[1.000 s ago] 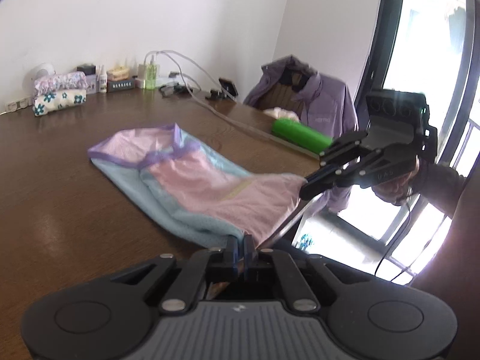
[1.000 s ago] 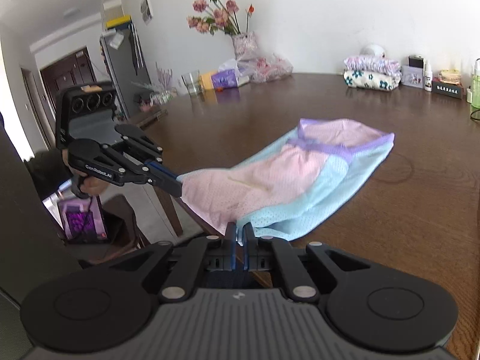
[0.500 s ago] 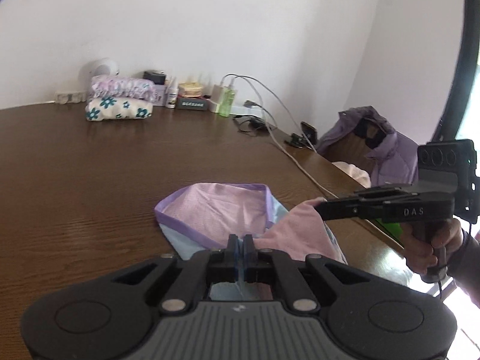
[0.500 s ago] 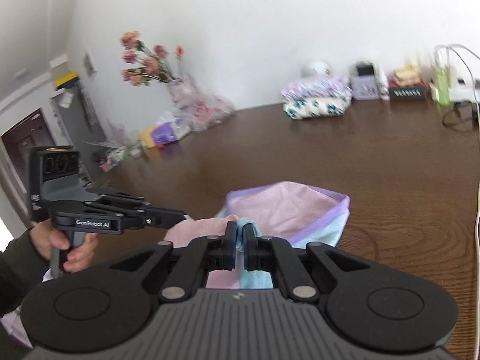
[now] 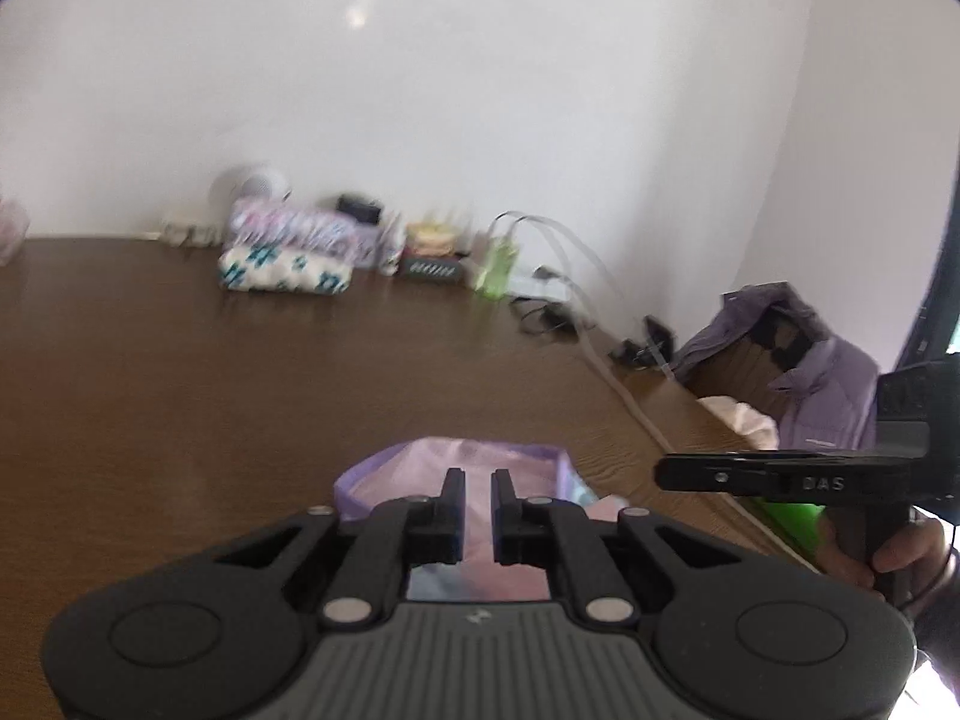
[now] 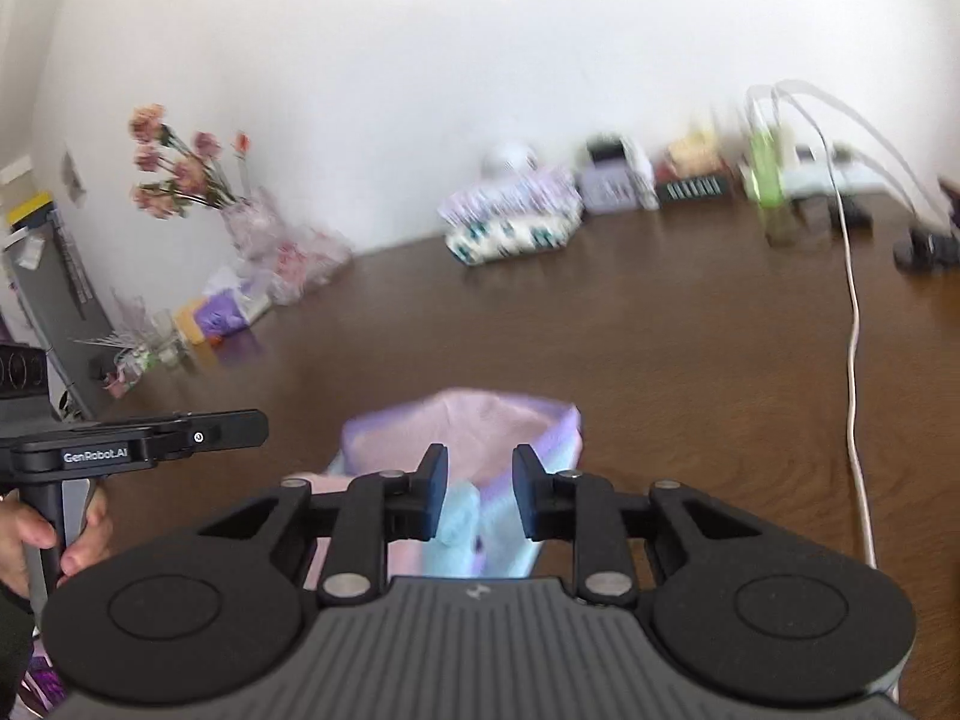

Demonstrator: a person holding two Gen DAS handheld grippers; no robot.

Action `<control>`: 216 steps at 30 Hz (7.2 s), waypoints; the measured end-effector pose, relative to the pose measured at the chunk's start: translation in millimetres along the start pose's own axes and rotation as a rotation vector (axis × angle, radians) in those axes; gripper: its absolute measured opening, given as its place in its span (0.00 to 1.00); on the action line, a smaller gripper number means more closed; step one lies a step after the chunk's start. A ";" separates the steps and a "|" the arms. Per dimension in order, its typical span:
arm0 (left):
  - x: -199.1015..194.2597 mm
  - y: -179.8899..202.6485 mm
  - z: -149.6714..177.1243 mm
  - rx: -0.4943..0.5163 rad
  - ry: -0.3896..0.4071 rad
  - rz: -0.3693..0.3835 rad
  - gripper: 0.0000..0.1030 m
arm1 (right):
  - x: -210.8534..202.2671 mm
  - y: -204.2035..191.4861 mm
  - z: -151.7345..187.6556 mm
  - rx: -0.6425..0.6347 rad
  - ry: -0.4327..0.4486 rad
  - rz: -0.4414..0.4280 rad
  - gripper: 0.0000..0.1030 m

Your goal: Fold clothes

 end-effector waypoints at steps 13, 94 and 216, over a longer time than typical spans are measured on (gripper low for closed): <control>39.7 14.0 56.9 0.102 -0.186 -0.062 0.09 | 31.6 -35.4 41.6 -0.158 -0.161 0.046 0.08; 80.3 -92.0 -6.6 -0.135 -0.302 -0.158 0.02 | 89.1 15.9 -12.2 0.030 -0.198 0.080 0.04; 30.9 -0.6 32.4 -0.046 -0.148 0.007 0.37 | -4.2 -60.2 74.2 -0.121 -0.062 0.185 0.26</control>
Point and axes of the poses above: each gripper's, at about its wrist camera, not at the fingertips, and x roughly the way its jaws point, y to its right, z to its underside, the point moved 7 cm from there along x, roughly the way its jaws point, and after that the axes turned 11 degrees about z, right-handed, at the moved point
